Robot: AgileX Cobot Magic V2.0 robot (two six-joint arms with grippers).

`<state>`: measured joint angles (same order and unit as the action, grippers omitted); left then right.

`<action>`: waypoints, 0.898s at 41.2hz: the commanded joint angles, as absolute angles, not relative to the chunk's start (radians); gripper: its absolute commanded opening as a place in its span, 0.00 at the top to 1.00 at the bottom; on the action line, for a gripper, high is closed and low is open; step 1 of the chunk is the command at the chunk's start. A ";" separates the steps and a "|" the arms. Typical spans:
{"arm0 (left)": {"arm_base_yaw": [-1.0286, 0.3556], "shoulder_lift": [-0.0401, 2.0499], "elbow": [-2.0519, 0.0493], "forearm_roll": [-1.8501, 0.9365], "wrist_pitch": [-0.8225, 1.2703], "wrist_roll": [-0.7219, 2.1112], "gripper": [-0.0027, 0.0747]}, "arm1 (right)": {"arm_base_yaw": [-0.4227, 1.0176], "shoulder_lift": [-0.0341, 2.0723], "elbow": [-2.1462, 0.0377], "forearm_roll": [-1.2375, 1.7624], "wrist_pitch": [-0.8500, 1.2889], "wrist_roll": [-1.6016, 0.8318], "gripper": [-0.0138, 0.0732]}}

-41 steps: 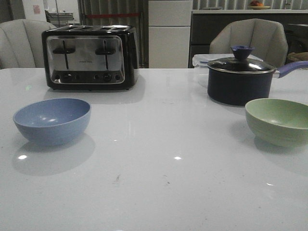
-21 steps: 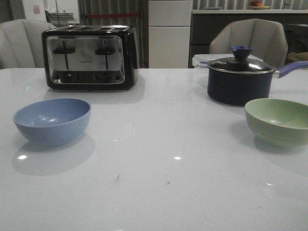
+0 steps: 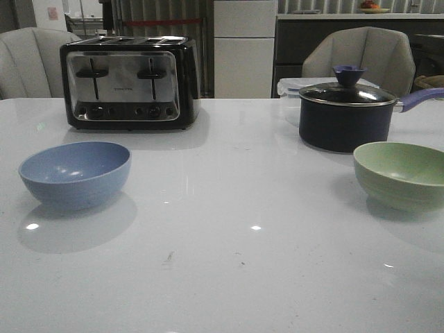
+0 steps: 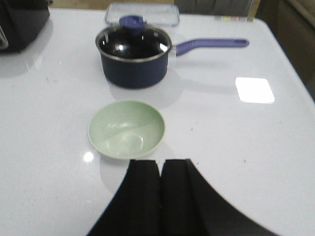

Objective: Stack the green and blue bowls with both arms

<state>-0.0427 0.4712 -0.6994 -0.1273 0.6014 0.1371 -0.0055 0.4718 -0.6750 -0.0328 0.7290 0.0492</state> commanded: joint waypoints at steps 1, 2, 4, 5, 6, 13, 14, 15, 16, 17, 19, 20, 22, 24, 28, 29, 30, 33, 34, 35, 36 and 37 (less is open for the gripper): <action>-0.044 0.523 -0.728 -0.137 0.579 0.137 0.85 | -0.006 0.537 -0.711 -0.049 0.691 0.048 0.81; -0.044 0.535 -0.728 -0.137 0.594 0.137 0.85 | -0.006 0.551 -0.711 -0.049 0.699 0.048 0.81; -0.044 0.553 -0.728 -0.137 0.608 0.137 0.85 | -0.006 0.576 -0.711 -0.049 0.705 0.048 0.81; -0.044 0.564 -0.728 -0.137 0.609 0.137 0.85 | -0.006 0.586 -0.711 -0.049 0.705 0.048 0.81; -0.044 0.572 -0.728 -0.137 0.609 0.137 0.85 | -0.006 0.599 -0.711 -0.049 0.707 0.048 0.81; -0.044 0.619 -0.728 -0.137 0.625 0.137 0.83 | -0.006 0.675 -0.711 -0.049 0.716 0.048 0.79; -0.044 0.625 -0.728 -0.137 0.625 0.137 0.82 | -0.006 0.685 -0.711 -0.049 0.716 0.048 0.76; -0.044 0.631 -0.728 -0.137 0.625 0.137 0.79 | -0.006 0.696 -0.711 -0.049 0.716 0.048 0.73; -0.044 0.634 -0.728 -0.137 0.625 0.137 0.75 | -0.006 0.711 -0.711 -0.049 0.716 0.048 0.70; -0.044 0.639 -0.728 -0.137 0.624 0.137 0.70 | -0.006 0.723 -0.711 -0.049 0.715 0.048 0.64; -0.044 0.643 -0.728 -0.137 0.624 0.139 0.59 | -0.006 0.754 -0.711 -0.049 0.712 0.048 0.52; -0.044 0.646 -0.728 -0.137 0.624 0.143 0.52 | -0.006 0.762 -0.711 -0.049 0.712 0.048 0.47; -0.044 0.647 -0.728 -0.137 0.624 0.143 0.40 | -0.006 0.795 -0.711 -0.049 0.700 0.048 0.37; -0.044 0.652 -0.728 -0.137 0.624 0.143 0.31 | -0.006 0.829 -0.712 -0.049 0.692 0.048 0.29; -0.044 0.653 -0.728 -0.135 0.624 0.143 0.28 | -0.009 0.906 -0.723 -0.043 0.678 0.048 0.26; -0.044 0.653 -0.728 -0.135 0.624 0.143 0.28 | -0.009 0.932 -0.729 -0.039 0.678 0.048 0.26; -0.044 0.653 -0.728 -0.135 0.622 0.143 0.28 | -0.009 0.952 -0.739 -0.038 0.678 0.048 0.26; -0.044 0.653 -0.728 -0.135 0.622 0.143 0.28 | -0.009 1.020 -0.772 -0.026 0.678 0.048 0.26; -0.044 0.653 -0.728 -0.135 0.622 0.143 0.28 | -0.009 1.048 -0.784 -0.019 0.678 0.048 0.26; -0.044 0.653 -0.728 -0.135 0.622 0.143 0.28 | -0.009 1.063 -0.796 -0.014 0.676 0.048 0.26; -0.044 0.653 -0.728 -0.133 0.622 0.143 0.28 | -0.009 1.092 -0.814 -0.010 0.676 0.048 0.26; -0.044 0.653 -0.728 -0.133 0.622 0.143 0.28 | -0.009 1.121 -0.829 -0.007 0.673 0.048 0.26</action>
<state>-0.0427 0.6440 -0.6973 -0.1255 0.6908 0.1405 -0.0055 1.0600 -0.7534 -0.0199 0.7395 0.0492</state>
